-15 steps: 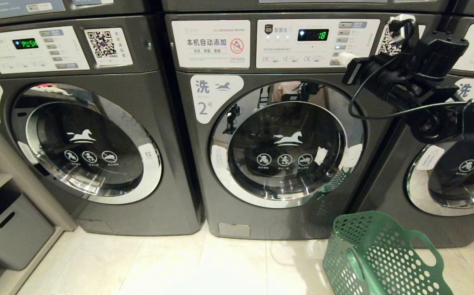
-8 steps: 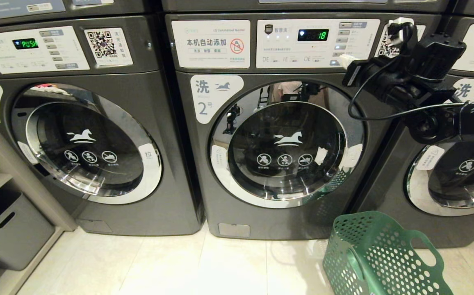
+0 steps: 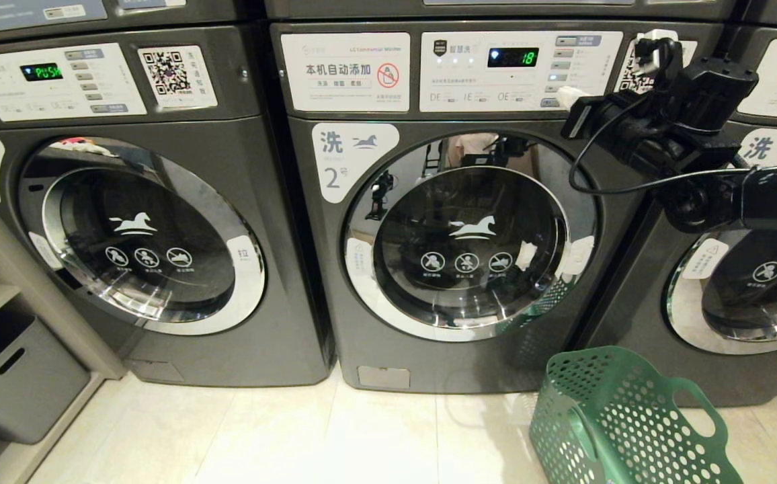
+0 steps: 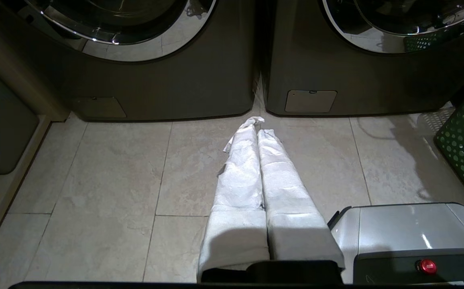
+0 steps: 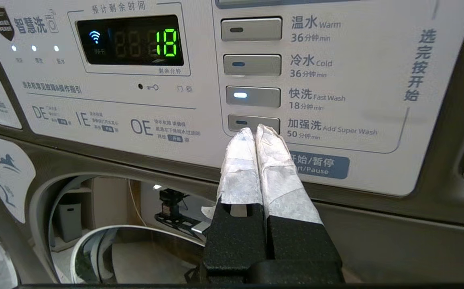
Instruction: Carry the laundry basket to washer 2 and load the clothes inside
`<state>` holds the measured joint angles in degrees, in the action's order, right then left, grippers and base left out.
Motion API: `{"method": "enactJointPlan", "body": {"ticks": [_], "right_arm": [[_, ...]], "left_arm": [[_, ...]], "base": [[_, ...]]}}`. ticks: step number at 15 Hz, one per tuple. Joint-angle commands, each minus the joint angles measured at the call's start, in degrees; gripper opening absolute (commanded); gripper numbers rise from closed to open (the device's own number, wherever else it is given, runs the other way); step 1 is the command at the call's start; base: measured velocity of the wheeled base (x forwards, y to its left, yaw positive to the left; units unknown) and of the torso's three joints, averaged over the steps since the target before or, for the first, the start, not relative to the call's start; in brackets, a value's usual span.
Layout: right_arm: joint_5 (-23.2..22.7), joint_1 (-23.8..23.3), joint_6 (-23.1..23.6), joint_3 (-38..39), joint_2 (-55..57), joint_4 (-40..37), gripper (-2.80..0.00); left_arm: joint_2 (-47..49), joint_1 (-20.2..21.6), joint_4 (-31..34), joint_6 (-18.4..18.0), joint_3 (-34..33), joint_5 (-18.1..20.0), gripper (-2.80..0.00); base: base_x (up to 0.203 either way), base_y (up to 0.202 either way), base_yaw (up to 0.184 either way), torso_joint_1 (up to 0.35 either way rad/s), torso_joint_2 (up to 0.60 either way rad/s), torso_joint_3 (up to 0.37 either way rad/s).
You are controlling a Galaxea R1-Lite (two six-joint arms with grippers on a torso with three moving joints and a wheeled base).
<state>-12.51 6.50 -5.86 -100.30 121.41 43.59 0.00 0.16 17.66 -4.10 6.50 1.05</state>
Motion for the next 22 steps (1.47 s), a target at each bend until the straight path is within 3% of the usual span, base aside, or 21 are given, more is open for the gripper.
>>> {"method": "enactJointPlan", "body": {"ticks": [1,12,22], "right_arm": [[-0.06,0.01,-0.03,-1.16,1.44,0.21,-2.8],[0.03,-0.08,0.06,-7.1,6.12,-0.35,-2.8],[0.2,-0.17,-0.03,-1.37,1.94,-0.45,-2.8]], "left_arm": [[-0.09,0.02,0.09,-0.03,0.01,0.01,-2.8],[-0.09,0.02,0.09,-0.12,0.01,0.01,-2.8],[-0.09,0.02,0.09,-0.12,0.01,0.01,-2.8]], "base": [[0.0,0.0,0.0,0.0,0.0,0.0],[0.0,0.0,0.0,0.0,0.0,0.0],[0.0,0.0,0.0,0.0,0.0,0.0]]}}
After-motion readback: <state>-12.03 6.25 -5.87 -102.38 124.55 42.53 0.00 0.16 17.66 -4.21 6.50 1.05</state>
